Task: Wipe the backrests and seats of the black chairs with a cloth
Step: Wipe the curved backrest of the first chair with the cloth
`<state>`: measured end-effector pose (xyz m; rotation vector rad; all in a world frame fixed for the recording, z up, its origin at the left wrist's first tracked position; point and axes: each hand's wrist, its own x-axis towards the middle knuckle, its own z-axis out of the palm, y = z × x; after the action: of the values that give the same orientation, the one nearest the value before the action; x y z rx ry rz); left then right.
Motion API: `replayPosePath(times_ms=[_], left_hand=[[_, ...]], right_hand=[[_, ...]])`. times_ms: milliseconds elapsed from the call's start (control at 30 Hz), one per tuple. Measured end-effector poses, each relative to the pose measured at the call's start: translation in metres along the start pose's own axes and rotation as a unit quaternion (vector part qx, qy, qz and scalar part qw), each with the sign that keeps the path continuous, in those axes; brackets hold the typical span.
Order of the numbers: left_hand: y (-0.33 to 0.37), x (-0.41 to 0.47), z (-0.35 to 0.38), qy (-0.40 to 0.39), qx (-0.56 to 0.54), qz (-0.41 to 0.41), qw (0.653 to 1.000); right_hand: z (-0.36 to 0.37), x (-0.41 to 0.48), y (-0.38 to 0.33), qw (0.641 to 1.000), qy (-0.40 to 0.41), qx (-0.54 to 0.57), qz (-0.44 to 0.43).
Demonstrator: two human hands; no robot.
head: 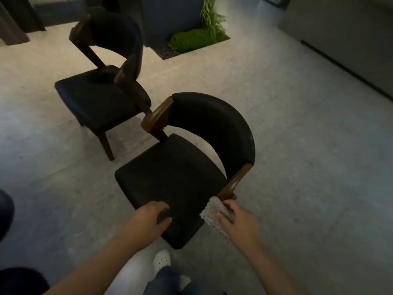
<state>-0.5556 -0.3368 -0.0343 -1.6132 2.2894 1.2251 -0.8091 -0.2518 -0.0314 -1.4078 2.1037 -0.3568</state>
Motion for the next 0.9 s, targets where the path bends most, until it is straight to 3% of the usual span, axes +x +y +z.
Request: replayPosePath(times_ms=[200, 500, 667, 800, 900], left_hand=[[0.021, 0.035, -0.01, -0.023, -0.021, 0.019, 0.999], [0.069, 0.071, -0.002, 0.026, -0.114, 0.0, 0.993], [0.113, 0.096, 0.022, 0.063, -0.251, -0.049, 0.965], [0.148, 0.109, 0.049, 0.06, -0.317, -0.048, 0.945], [0.171, 0.11, 0.072, 0.102, -0.354, -0.067, 0.927]], right_hand=[[-0.012, 0.026, 0.003, 1.0, -0.01, 0.01, 0.012], [-0.042, 0.084, 0.025, 0.993, -0.068, 0.062, -0.073], [-0.082, 0.121, 0.047, 0.977, -0.145, 0.09, -0.126], [-0.107, 0.144, 0.068, 0.965, -0.175, 0.121, -0.156], [-0.113, 0.15, 0.087, 0.956, -0.202, 0.124, -0.174]])
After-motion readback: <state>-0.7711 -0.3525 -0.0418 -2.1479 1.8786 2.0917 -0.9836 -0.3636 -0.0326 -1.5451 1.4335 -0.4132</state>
